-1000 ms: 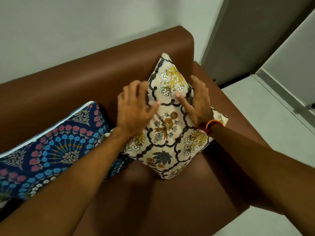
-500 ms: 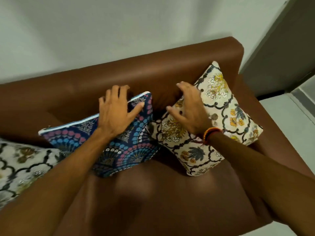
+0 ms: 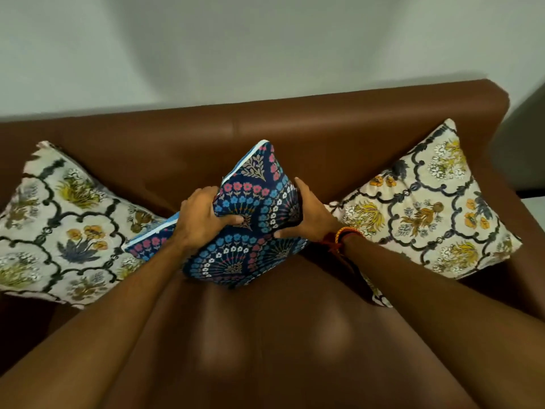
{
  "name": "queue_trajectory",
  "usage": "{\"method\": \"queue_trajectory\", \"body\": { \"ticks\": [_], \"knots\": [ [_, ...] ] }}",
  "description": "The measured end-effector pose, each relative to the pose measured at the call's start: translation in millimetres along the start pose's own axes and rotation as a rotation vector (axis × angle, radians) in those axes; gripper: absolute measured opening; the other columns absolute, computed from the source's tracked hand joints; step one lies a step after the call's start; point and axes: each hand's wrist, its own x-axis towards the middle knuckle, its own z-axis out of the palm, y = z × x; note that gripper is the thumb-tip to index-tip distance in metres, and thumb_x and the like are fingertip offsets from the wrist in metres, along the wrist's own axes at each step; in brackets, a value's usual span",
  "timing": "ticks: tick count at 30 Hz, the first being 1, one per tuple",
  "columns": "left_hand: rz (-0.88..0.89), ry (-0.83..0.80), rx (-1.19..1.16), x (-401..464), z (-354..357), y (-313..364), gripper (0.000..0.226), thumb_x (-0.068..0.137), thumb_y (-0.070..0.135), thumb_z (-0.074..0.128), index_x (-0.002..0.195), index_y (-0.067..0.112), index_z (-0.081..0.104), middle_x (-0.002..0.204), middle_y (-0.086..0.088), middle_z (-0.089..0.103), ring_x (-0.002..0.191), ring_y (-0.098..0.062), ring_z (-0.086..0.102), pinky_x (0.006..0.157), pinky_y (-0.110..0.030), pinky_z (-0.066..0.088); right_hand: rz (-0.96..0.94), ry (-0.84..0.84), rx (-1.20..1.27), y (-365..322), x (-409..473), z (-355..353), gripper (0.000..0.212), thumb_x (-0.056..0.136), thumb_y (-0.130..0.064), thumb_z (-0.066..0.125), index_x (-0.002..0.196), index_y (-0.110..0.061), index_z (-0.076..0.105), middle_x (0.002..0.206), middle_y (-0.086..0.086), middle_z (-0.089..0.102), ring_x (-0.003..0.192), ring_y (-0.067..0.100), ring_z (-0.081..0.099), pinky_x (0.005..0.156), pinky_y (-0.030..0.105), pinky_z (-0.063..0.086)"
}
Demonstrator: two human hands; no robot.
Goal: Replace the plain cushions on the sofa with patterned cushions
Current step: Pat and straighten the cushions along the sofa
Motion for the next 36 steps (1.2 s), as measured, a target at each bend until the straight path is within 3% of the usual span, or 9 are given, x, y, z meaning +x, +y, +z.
{"method": "queue_trajectory", "body": {
  "ticks": [4, 8, 12, 15, 18, 23, 27, 32, 36],
  "knots": [
    [0.021, -0.033, -0.405, -14, -21, -11, 0.045, 0.075, 0.035, 0.084, 0.111, 0.014, 0.069, 0.109, 0.004, 0.075, 0.098, -0.006, 0.073, 0.088, -0.038, 0.062, -0.036, 0.035, -0.034, -19, 9, 4, 0.151, 0.038, -0.062, 0.097, 0.161, -0.025, 0.017, 0.157, 0.004, 0.041, 0.147, 0.031, 0.041, 0.118, 0.06, 0.038],
    [0.03, 0.014, -0.536, -8, -34, -29, 0.039, 0.087, 0.02, 0.079, 0.119, 0.001, 0.067, 0.115, -0.008, 0.076, 0.105, -0.019, 0.074, 0.092, -0.046, 0.061, -0.067, 0.104, -0.037, -26, 15, -5, 0.13, 0.035, -0.08, 0.088, 0.143, -0.029, 0.036, 0.142, -0.002, 0.049, 0.133, 0.024, 0.051, 0.109, 0.054, 0.049],
    [0.079, 0.037, -0.331, 5, -26, -43, 0.027, 0.103, 0.025, 0.062, 0.119, 0.004, 0.059, 0.116, -0.016, 0.066, 0.108, -0.034, 0.066, 0.092, -0.057, 0.054, -0.016, 0.147, -0.018, -30, 15, -3, 0.111, 0.045, -0.077, 0.084, 0.133, -0.024, 0.044, 0.123, 0.001, 0.053, 0.116, 0.026, 0.057, 0.097, 0.049, 0.054],
    [0.095, 0.044, -0.049, 19, -12, -50, 0.041, 0.108, 0.039, 0.045, 0.136, 0.009, 0.05, 0.126, -0.015, 0.059, 0.117, -0.034, 0.056, 0.102, -0.055, 0.045, -0.031, 0.148, -0.102, -31, 18, 14, 0.11, 0.057, -0.066, 0.09, 0.143, -0.019, 0.04, 0.134, 0.005, 0.048, 0.126, 0.029, 0.05, 0.105, 0.053, 0.049],
    [0.007, 0.114, 0.176, 23, 2, -55, 0.054, 0.11, 0.046, 0.031, 0.148, 0.01, 0.042, 0.141, -0.015, 0.053, 0.131, -0.037, 0.048, 0.116, -0.064, 0.028, -0.061, 0.262, -0.191, -30, 17, 29, 0.107, 0.067, -0.064, 0.086, 0.148, -0.013, 0.038, 0.139, 0.011, 0.046, 0.13, 0.033, 0.047, 0.107, 0.056, 0.047],
    [0.064, 0.432, 0.21, 20, 14, -36, 0.057, 0.108, 0.046, 0.024, 0.153, 0.014, 0.038, 0.156, -0.007, 0.045, 0.147, -0.025, 0.037, 0.122, -0.065, 0.019, -0.321, 0.485, -0.37, -45, 18, 42, 0.081, 0.101, -0.056, 0.049, 0.163, -0.011, 0.024, 0.166, 0.012, 0.031, 0.15, 0.028, 0.037, 0.12, 0.054, 0.035],
    [0.235, 0.305, 0.343, 19, 35, -26, 0.06, 0.11, 0.05, 0.021, 0.164, 0.023, 0.019, 0.172, 0.001, 0.019, 0.158, -0.021, 0.017, 0.123, -0.064, 0.018, -0.44, 0.434, -0.461, -70, 37, 49, 0.062, 0.109, -0.039, 0.033, 0.166, -0.02, 0.015, 0.176, -0.002, 0.014, 0.162, 0.019, 0.014, 0.128, 0.057, 0.019],
    [-0.105, 0.321, 0.281, 11, 36, -64, 0.067, 0.108, 0.056, 0.012, 0.165, 0.02, 0.01, 0.173, 0.0, 0.012, 0.159, -0.024, 0.01, 0.121, -0.07, 0.013, -0.132, 0.431, -0.281, -56, 45, 50, 0.067, 0.109, -0.045, 0.029, 0.167, -0.021, 0.005, 0.177, -0.002, 0.002, 0.163, 0.026, 0.008, 0.128, 0.061, 0.011],
    [0.15, 0.344, 0.37, 8, 40, -46, 0.063, 0.111, 0.052, 0.018, 0.165, 0.023, 0.01, 0.173, 0.0, 0.011, 0.159, -0.023, 0.012, 0.121, -0.068, 0.012, -0.259, 0.423, -0.326, -61, 38, 60, 0.069, 0.108, -0.046, 0.03, 0.167, -0.02, 0.005, 0.177, 0.0, 0.004, 0.162, 0.028, 0.01, 0.127, 0.06, 0.015]
  ]
}}
